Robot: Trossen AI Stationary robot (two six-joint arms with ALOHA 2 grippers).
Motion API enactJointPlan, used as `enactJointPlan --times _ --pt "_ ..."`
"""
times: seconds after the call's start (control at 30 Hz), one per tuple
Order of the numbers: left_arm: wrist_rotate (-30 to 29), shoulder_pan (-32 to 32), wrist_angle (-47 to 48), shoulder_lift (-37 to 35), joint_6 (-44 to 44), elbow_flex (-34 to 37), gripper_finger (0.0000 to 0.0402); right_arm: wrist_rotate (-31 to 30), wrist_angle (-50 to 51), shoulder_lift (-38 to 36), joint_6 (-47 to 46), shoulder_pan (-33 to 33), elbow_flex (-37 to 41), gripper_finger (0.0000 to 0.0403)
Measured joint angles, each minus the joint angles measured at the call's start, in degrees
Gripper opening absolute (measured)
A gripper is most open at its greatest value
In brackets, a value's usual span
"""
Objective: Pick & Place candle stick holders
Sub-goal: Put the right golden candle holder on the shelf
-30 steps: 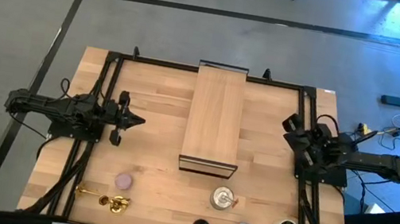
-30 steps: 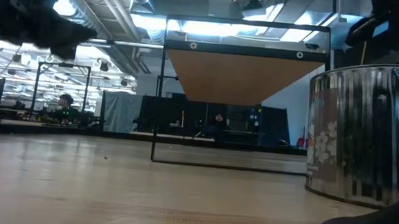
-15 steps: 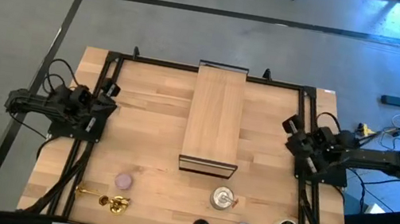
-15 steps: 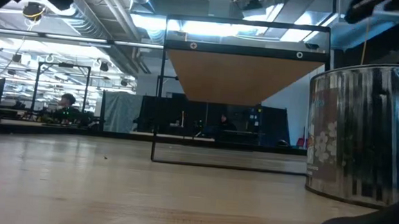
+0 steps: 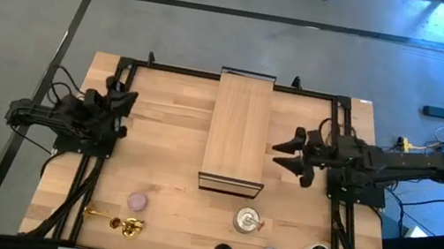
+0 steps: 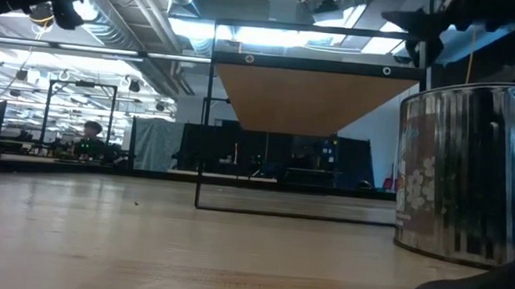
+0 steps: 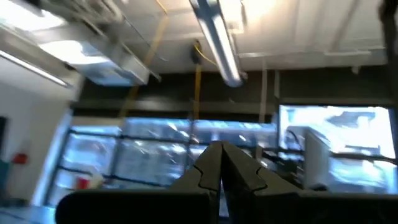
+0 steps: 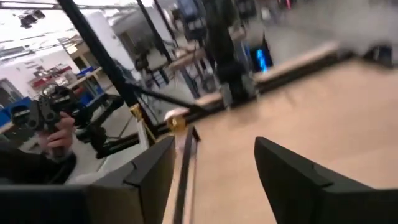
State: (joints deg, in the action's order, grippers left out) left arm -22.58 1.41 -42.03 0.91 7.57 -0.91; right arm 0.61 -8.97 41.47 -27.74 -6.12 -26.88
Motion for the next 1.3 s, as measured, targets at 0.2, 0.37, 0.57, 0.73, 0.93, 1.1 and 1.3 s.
enactJointPlan --times 0.2,0.37,0.57,0.73,0.93,1.1,1.3 --pt "-0.3 0.0 -6.2 0.0 6.9 -0.1 0.0003 1.8 13.1 2.3 -5.8 -4.8 -9.9 0.0229" --pt "2.2 0.0 -5.2 0.0 5.4 -0.1 0.0004 -1.7 28.5 4.3 -11.7 -12.3 -16.7 0.0229" --pt "11.2 0.0 -3.1 0.0 -2.1 -0.1 0.0004 -1.6 38.5 11.3 -24.7 -23.2 -17.3 0.0229" --pt "16.9 0.0 0.0 0.5 -10.0 -0.1 0.0004 -1.4 39.2 18.9 -30.3 -32.6 -17.3 0.0229" --pt "22.3 0.2 0.4 5.4 -17.6 -0.1 0.0004 -12.5 34.9 26.6 -33.6 -42.2 -17.3 0.0229" --pt "20.3 2.8 0.2 13.0 -19.5 -0.1 0.0004 -22.7 34.6 32.3 -39.4 -48.3 -17.3 0.0229" --pt "10.7 8.3 1.9 21.7 -16.0 -3.0 0.0004 -32.1 36.4 34.9 -39.6 -51.4 -17.3 0.0229"
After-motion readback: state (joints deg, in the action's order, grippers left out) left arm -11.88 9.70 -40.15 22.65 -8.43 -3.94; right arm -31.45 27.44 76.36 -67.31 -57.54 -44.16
